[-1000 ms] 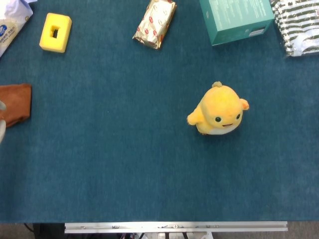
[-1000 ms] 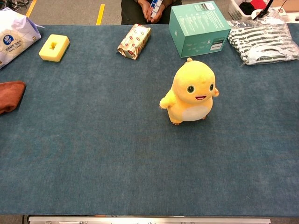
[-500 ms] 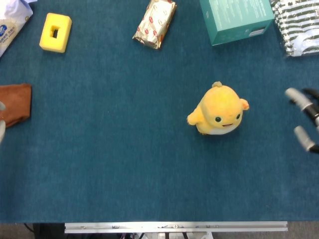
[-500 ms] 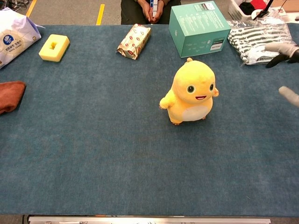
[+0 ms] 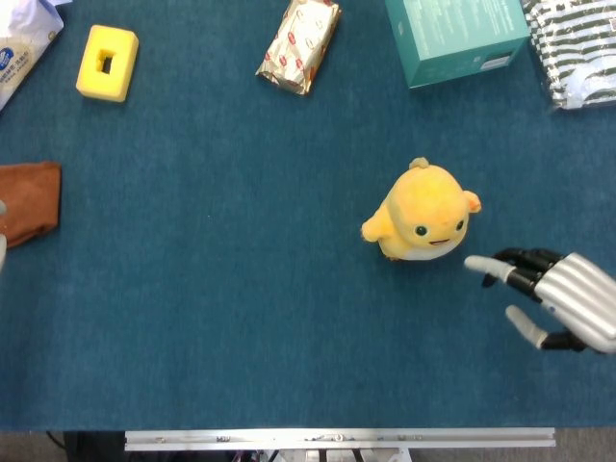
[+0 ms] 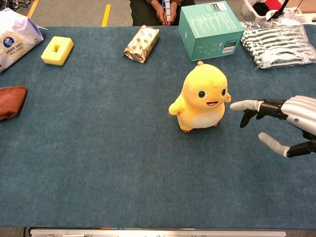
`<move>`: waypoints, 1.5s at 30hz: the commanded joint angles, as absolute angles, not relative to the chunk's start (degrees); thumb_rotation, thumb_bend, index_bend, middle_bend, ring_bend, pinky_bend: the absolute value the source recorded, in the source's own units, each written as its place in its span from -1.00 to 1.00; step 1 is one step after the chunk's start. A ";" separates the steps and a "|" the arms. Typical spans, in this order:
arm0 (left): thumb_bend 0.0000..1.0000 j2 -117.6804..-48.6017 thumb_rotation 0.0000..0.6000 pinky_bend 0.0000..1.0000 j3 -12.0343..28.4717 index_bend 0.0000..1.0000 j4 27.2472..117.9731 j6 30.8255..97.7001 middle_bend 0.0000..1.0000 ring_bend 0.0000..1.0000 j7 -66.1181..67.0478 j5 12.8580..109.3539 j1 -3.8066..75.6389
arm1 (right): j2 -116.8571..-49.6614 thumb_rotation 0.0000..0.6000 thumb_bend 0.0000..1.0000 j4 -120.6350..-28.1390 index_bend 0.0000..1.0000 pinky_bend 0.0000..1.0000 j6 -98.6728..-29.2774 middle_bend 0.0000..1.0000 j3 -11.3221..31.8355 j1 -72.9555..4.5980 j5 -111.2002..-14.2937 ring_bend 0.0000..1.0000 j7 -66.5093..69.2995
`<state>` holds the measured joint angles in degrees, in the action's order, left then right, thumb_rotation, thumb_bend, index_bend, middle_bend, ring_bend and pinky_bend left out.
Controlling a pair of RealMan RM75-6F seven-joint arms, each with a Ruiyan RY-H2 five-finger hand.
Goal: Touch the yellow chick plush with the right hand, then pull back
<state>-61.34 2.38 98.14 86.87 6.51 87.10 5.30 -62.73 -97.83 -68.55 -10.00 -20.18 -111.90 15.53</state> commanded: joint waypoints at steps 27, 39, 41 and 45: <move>-0.24 -60.96 1.00 -0.22 2.55 -0.16 97.23 86.79 -0.06 -0.25 5.79 86.36 4.94 | -78.35 1.00 0.07 -87.48 -0.72 -0.39 -56.25 -0.27 -8.96 -29.49 -103.39 -0.60 18.88; -0.24 -61.22 1.00 -0.22 2.47 -0.16 97.26 86.44 -0.06 -0.25 6.10 86.57 5.09 | -76.76 1.00 0.07 -88.86 -0.72 -0.39 -58.23 -0.27 -11.26 -29.25 -103.16 -0.60 18.46; -0.24 -61.26 1.00 -0.22 2.47 -0.17 97.27 86.42 -0.06 -0.25 6.19 86.59 5.10 | -77.21 1.00 0.07 -88.13 -0.72 -0.39 -57.96 -0.27 -10.59 -29.52 -102.09 -0.60 18.77; -0.24 -61.14 1.00 -0.22 2.47 -0.16 97.33 86.44 -0.06 -0.25 6.31 86.30 4.96 | -78.10 1.00 0.07 -86.93 -0.72 -0.39 -57.83 -0.27 -9.59 -29.91 -100.55 -0.60 19.60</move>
<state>-61.17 2.46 97.32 86.41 6.32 86.32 4.98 -77.82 -87.25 -57.89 -9.87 -29.74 -100.84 19.36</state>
